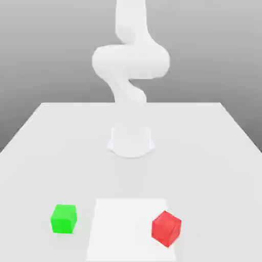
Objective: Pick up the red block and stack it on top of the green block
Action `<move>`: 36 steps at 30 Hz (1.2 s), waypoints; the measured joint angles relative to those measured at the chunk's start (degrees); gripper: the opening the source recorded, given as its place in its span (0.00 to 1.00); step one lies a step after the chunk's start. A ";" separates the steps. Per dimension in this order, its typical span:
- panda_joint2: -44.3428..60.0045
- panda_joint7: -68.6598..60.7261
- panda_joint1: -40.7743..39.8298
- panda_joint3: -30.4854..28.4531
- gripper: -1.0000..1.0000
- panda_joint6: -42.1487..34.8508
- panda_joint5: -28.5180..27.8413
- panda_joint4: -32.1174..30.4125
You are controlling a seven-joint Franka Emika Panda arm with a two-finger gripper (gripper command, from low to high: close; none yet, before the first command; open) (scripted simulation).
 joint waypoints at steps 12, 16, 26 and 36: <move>25.40 -20.23 9.40 -3.76 0.50 11.46 3.80 -7.99; 33.69 -26.34 11.08 -3.52 0.50 15.25 4.30 -10.63; 54.05 -34.70 12.58 -2.20 0.50 27.21 1.75 -14.38; 59.16 -35.30 11.75 -1.20 0.00 31.42 2.45 -13.68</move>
